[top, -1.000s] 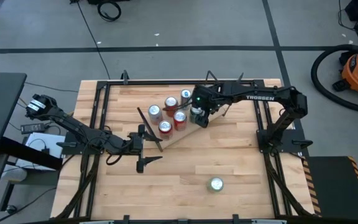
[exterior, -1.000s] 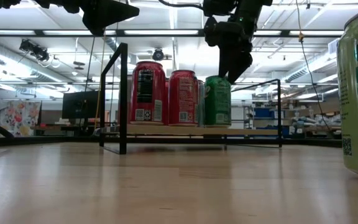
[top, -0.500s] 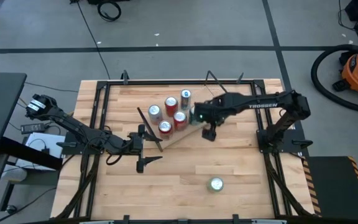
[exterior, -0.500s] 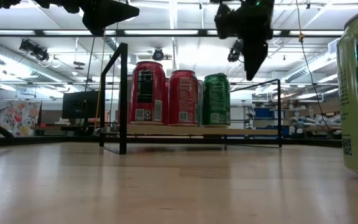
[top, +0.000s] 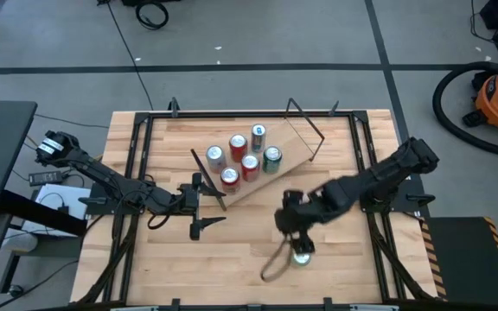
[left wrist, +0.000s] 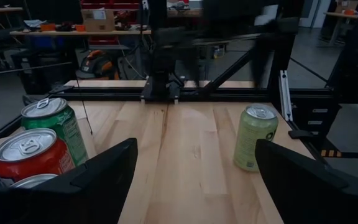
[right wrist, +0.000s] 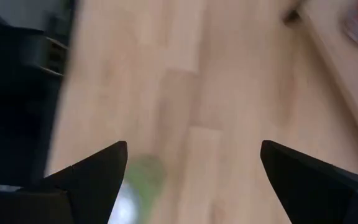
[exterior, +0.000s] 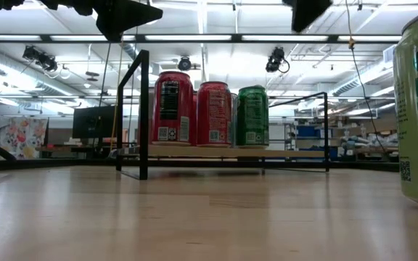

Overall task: Place canned beverage on shelf
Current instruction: Put the light green soda can on the shelf

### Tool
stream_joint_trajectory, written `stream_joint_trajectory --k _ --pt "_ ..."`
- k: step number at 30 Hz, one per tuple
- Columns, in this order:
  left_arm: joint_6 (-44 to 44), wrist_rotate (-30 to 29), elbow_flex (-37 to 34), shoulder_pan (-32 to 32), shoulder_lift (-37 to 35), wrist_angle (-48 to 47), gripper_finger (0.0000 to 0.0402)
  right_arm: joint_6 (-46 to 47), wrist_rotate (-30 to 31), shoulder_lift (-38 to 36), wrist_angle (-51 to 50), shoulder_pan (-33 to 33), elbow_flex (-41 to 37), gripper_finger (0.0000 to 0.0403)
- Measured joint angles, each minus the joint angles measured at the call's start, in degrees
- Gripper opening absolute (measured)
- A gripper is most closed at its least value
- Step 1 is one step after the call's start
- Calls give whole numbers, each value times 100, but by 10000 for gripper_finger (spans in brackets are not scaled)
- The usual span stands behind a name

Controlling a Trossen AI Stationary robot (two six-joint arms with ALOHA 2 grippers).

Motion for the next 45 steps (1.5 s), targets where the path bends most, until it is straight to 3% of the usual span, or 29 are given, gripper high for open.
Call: stream_joint_trajectory --k 6,16,24,32,45 --pt "-29 0 0 2 0 14 336 205 477 134 559 666 -9 380" --pt "-29 0 2 1 0 47 336 -210 452 744 281 1200 -85 379" --pt "-28 0 2 0 0 42 336 -239 283 778 76 1202 -82 377" --pt "-28 0 2 2 0 33 336 -205 -5 991 -34 1200 -81 349" --pt "-28 0 2 0 0 33 336 1071 153 1062 -754 668 -74 322"
